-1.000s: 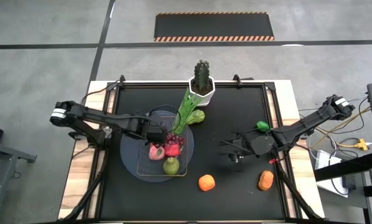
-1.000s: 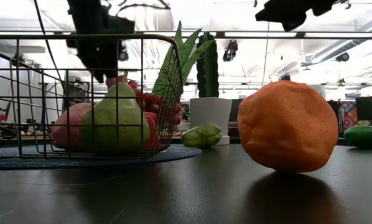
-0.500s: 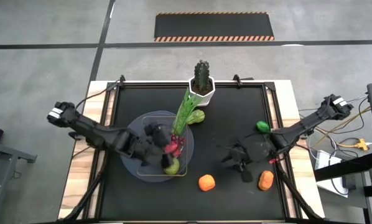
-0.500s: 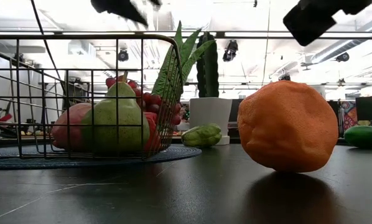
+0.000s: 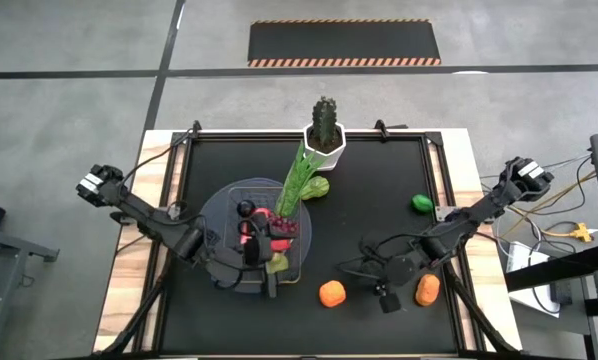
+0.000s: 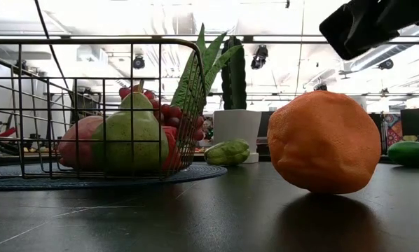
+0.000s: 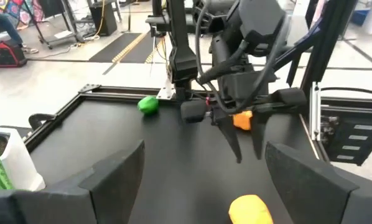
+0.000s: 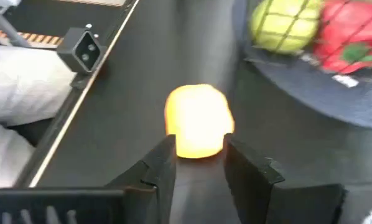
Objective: Build produce basket
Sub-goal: Put the orange into the wire basket
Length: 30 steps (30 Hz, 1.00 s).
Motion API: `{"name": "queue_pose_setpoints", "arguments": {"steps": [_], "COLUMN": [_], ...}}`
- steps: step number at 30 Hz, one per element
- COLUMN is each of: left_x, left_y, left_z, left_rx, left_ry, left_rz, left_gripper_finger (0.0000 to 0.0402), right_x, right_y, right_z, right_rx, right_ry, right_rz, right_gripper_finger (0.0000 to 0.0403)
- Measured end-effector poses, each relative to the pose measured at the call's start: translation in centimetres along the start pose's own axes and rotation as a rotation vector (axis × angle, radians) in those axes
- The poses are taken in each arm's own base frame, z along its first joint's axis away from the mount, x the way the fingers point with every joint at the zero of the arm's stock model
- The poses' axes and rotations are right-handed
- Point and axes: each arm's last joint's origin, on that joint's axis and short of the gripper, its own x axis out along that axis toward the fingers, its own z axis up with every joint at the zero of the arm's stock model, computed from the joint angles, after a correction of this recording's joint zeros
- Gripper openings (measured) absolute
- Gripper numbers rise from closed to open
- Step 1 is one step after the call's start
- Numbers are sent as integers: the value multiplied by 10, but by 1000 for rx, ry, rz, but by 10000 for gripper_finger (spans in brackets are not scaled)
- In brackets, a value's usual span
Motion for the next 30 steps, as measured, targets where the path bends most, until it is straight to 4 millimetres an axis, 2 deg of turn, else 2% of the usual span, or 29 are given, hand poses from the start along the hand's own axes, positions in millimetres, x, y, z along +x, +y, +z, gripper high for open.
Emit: {"name": "queue_pose_setpoints", "arguments": {"steps": [3, 9, 13, 17, 20, 24, 27, 30], "left_x": [0, 0, 0, 0, 0, 0, 0, 1], "left_y": [0, 0, 0, 1, 1, 1, 1, 1], "left_z": [0, -1, -1, -1, -2, -2, -2, -2], "left_rx": [1, 8, 33, 41, 55, 61, 83, 113], "left_ry": [1, 8, 7, 4, 4, 4, 5, 5], "left_rz": [0, 2, 5, 20, 22, 23, 22, 25], "left_gripper_finger": [313, 313, 313, 313, 313, 313, 313, 313], "right_x": [4, 16, 36, 56, 67, 78, 84, 86], "right_y": [-1, -3, -7, -12, -15, -16, -17, -17], "right_z": [1, -5, -10, -15, -17, -15, -16, -15], "right_rx": [41, 71, 44, 59, 71, 75, 58, 46], "right_ry": [24, 66, 87, 101, 114, 79, 63, 43], "right_rz": [6, -25, -46, -43, -4, 43, 44, 44], "right_gripper_finger": [155, 257, 315, 351, 359, 349, 328, 287]}}
